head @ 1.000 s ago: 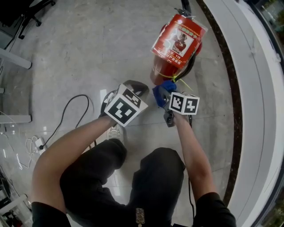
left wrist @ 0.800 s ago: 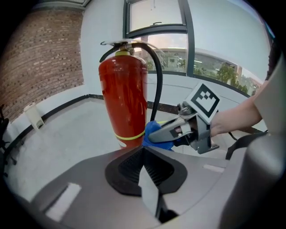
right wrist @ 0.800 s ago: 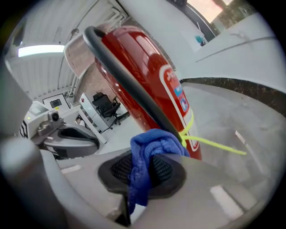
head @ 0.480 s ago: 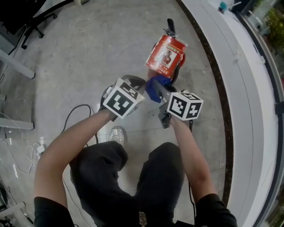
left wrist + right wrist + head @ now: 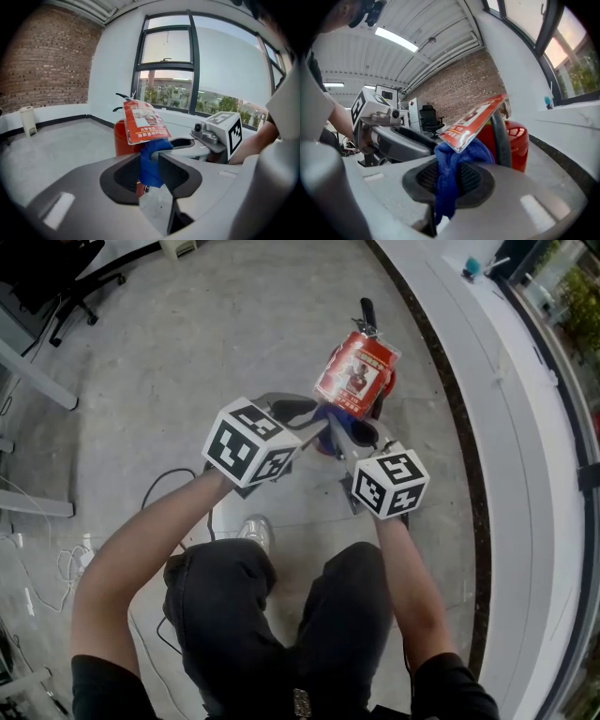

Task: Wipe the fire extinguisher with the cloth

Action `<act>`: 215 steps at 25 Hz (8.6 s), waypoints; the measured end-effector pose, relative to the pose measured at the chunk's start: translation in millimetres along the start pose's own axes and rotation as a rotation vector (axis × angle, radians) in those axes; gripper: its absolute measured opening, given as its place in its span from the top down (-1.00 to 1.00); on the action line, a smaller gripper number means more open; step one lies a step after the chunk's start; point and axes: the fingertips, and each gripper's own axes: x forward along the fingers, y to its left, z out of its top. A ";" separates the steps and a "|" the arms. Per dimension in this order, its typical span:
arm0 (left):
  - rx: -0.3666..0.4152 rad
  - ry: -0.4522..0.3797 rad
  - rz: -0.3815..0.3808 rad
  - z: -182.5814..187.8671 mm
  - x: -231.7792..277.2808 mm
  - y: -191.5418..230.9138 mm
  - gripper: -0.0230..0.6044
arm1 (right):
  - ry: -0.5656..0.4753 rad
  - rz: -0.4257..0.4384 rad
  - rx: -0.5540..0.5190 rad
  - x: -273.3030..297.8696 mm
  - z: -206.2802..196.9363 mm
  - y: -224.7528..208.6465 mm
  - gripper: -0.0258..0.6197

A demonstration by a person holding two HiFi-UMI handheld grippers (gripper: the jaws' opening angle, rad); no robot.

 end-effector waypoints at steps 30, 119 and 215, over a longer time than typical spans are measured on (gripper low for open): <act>0.003 -0.150 0.086 23.1 31.9 15.1 0.79 | 0.263 0.033 -0.289 -55.4 -77.1 12.5 0.25; 0.093 0.127 0.170 -77.8 89.4 56.3 0.77 | 0.376 -0.007 -0.078 -62.9 -78.3 -20.2 0.91; 0.300 -0.045 0.110 70.4 54.1 95.5 0.80 | 0.190 -0.129 0.211 -87.3 37.2 -75.3 0.88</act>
